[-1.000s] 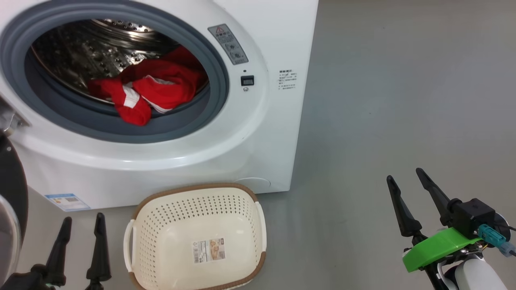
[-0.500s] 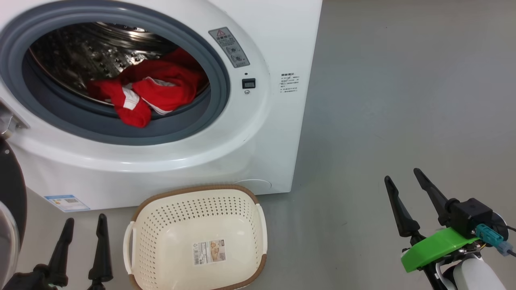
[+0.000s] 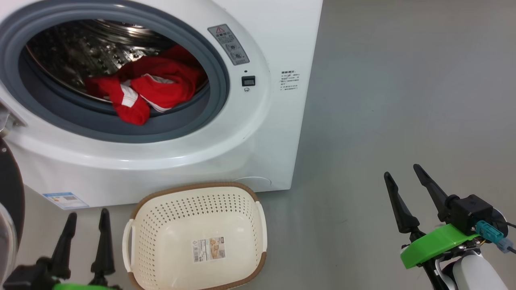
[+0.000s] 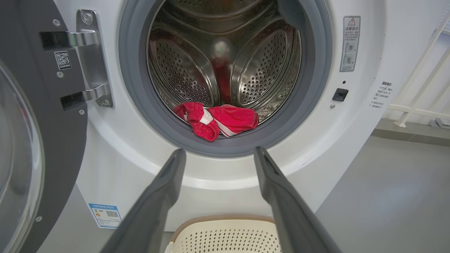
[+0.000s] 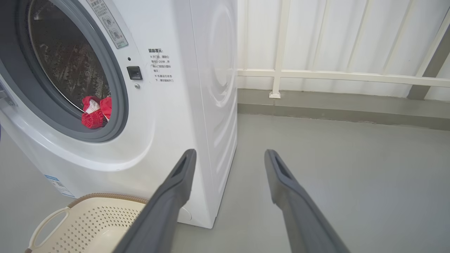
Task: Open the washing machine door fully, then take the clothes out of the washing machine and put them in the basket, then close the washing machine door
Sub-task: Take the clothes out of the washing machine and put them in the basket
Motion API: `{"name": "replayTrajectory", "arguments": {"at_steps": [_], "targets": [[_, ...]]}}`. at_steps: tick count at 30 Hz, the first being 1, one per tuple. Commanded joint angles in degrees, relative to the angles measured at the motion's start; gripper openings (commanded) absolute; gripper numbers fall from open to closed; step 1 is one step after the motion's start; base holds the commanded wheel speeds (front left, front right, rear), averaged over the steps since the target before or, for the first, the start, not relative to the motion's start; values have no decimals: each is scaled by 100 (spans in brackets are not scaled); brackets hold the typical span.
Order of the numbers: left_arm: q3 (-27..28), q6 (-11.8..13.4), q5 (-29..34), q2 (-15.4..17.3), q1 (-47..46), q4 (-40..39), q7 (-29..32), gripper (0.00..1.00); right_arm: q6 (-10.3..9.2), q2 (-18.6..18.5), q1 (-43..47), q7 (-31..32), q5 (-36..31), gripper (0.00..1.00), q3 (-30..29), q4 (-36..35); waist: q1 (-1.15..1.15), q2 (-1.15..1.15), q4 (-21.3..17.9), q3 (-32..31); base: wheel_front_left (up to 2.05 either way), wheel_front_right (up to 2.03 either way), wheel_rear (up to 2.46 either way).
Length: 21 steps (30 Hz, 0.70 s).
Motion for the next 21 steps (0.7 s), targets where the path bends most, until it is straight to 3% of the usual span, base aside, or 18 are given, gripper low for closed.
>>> {"name": "replayTrajectory", "arguments": {"at_steps": [1, 9, 21], "targets": [[144, -18, -52, 111, -335, -50, -55, 100, 9, -40, -120, -69, -72, 100, 152, -155, 0, 0, 5, 50, 0, 0, 0], [-279, -18, -180, 394, -1571, 747, -55, 100, 9, 59, -295, -69, -110, 100, 190, -207, 0, 0, -93, 486, 0, 0, 0], [-920, -18, -527, 844, -3726, 2794, 196, 100, 9, 251, -545, -69, -165, 100, 213, -257, 0, 0, -412, 1151, 0, 0, 0]]}}
